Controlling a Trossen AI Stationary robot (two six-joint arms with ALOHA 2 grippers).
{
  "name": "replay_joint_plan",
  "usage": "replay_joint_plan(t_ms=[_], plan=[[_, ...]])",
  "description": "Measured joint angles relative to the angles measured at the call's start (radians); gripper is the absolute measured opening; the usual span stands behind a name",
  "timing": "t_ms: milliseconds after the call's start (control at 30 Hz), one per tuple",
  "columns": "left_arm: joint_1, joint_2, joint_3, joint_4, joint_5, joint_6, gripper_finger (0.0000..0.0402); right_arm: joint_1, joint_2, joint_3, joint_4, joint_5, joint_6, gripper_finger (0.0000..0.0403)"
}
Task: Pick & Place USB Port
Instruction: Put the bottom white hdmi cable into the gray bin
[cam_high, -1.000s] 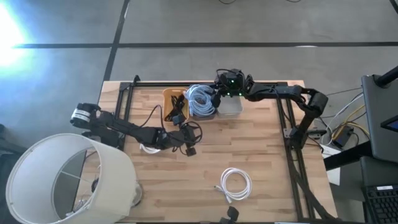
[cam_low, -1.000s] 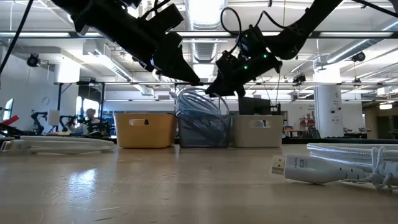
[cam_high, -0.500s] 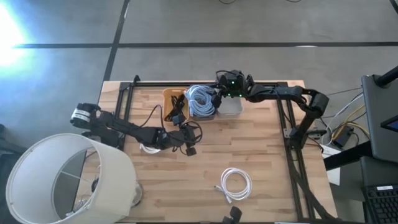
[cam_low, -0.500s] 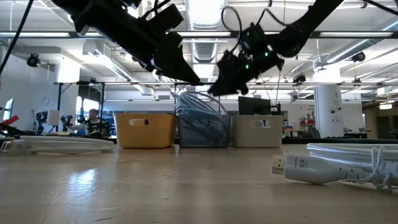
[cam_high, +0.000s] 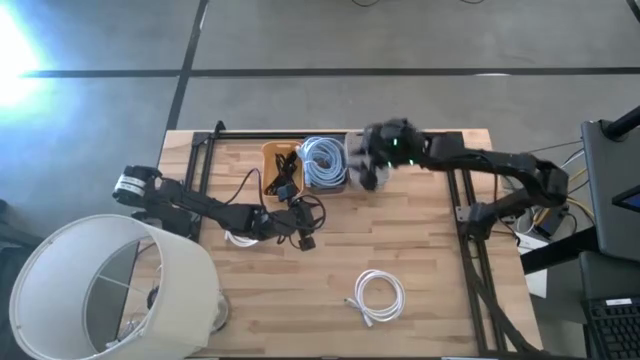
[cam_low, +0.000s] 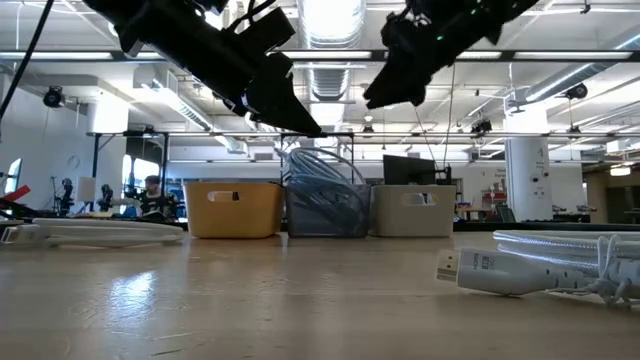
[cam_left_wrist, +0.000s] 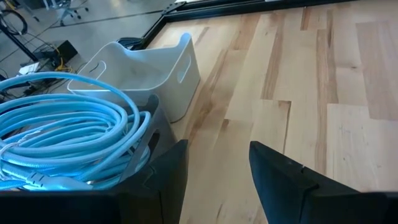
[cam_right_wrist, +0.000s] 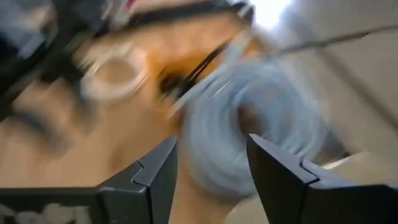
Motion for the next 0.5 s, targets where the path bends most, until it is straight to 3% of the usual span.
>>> replay_joint_plan(t_ms=[233,500], plan=[[0.0,0.0,0.0,0.0,0.0,0.0,0.0174,0.255,-0.041,-0.051,-0.232,0.005,0.045,0.0185],[0.0,0.0,0.0,0.001,0.0,-0.001,0.0174,0.486,0.0,-0.082,-0.248,0.006,0.186,0.0183]])
